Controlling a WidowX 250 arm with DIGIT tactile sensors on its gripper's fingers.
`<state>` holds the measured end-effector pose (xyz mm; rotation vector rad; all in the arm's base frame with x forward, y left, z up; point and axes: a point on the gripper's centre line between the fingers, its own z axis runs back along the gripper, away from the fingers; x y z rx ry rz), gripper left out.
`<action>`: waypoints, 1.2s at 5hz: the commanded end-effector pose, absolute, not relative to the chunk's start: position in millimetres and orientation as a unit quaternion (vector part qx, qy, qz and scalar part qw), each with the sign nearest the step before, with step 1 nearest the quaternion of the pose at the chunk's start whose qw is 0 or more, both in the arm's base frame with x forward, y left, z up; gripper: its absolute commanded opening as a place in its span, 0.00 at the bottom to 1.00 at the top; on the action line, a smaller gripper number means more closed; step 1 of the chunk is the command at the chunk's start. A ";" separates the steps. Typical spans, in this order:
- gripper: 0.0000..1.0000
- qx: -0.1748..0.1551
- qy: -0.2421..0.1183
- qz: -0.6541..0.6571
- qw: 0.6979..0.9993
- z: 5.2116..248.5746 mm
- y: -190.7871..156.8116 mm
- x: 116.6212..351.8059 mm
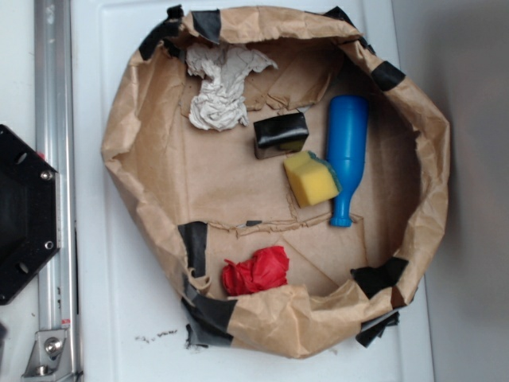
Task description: Grab the black box.
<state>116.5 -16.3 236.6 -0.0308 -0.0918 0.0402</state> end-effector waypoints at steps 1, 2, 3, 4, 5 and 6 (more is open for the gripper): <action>1.00 -0.015 -0.046 0.020 0.999 236.6 -16.3 116.5; 1.00 0.029 0.003 0.048 0.998 191.7 21.1 166.5; 1.00 0.042 0.021 0.086 0.995 171.4 45.5 208.6; 1.00 0.046 0.030 0.052 0.997 142.2 43.7 232.5; 1.00 0.030 0.029 0.023 0.999 104.6 42.0 248.1; 1.00 0.031 -0.001 0.011 0.999 71.3 36.9 264.6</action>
